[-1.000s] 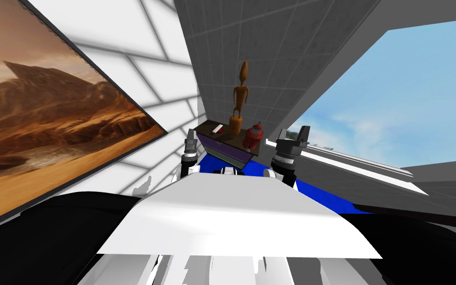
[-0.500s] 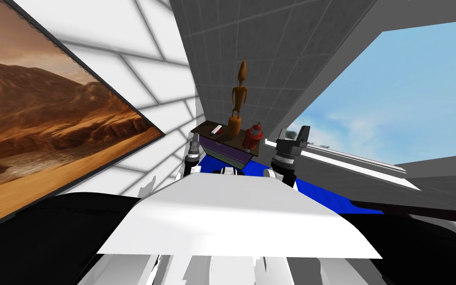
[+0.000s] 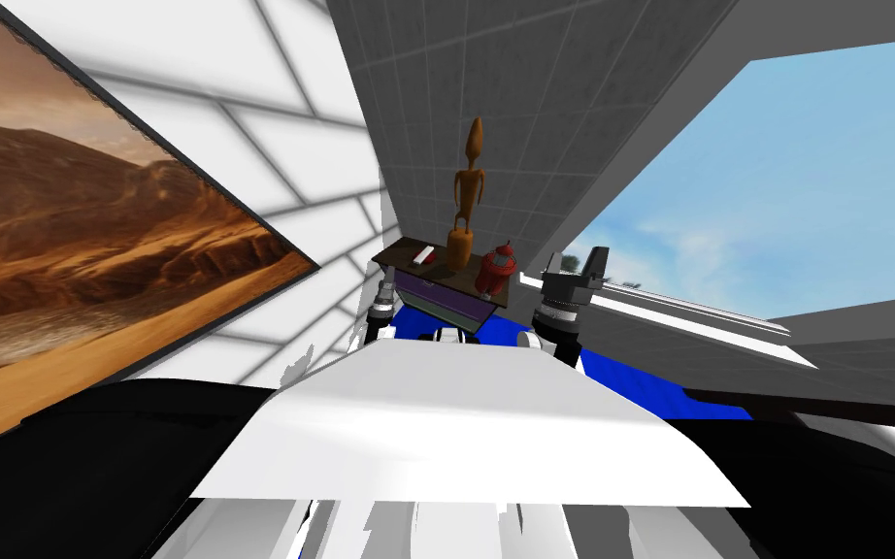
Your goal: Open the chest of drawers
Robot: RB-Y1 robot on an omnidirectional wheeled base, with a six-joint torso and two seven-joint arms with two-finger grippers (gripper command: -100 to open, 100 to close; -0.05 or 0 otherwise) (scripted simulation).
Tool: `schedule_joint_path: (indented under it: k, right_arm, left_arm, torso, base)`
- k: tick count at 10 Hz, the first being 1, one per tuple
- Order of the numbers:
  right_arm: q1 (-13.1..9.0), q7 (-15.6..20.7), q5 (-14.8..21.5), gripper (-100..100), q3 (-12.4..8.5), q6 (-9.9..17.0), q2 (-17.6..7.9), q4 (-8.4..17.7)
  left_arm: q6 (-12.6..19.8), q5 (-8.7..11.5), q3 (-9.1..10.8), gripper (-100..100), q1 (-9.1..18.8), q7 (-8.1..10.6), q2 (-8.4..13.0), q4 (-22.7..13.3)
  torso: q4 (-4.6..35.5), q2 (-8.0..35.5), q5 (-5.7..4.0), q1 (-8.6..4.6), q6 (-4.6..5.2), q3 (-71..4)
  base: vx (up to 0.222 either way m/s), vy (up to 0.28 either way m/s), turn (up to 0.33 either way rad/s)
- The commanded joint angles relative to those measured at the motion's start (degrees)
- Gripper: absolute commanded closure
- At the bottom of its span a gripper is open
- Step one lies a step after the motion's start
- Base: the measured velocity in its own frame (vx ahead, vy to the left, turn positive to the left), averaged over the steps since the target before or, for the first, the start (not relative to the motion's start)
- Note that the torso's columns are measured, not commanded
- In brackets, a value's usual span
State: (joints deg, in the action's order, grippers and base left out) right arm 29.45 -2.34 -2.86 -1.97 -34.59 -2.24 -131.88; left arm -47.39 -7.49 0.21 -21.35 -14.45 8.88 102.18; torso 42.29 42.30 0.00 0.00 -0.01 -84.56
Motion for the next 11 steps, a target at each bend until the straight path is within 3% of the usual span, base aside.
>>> schedule_joint_path:
  k: [1,11]
  right_arm:
    - [0.0,0.0,0.0,0,0.0,0.0,0.0,0.0]
    - [0.0,0.0,0.0,0,0.0,0.0,0.0,0.0]
  left_arm:
    - [-1.3,-0.3,0.1,-100,1.0,-0.48,0.3,-3.7]
    - [-7.4,-1.6,0.42,-100,5.6,-2.94,0.6,-20.2]
  torso:
    - [0.0,0.0,0.0,0.0,0.01,0.0]
    - [0.0,0.0,0.0,0.01,0.01,0.0]
  base:
    - [0.019,0.012,-0.03]
    - [0.024,0.015,-0.042]
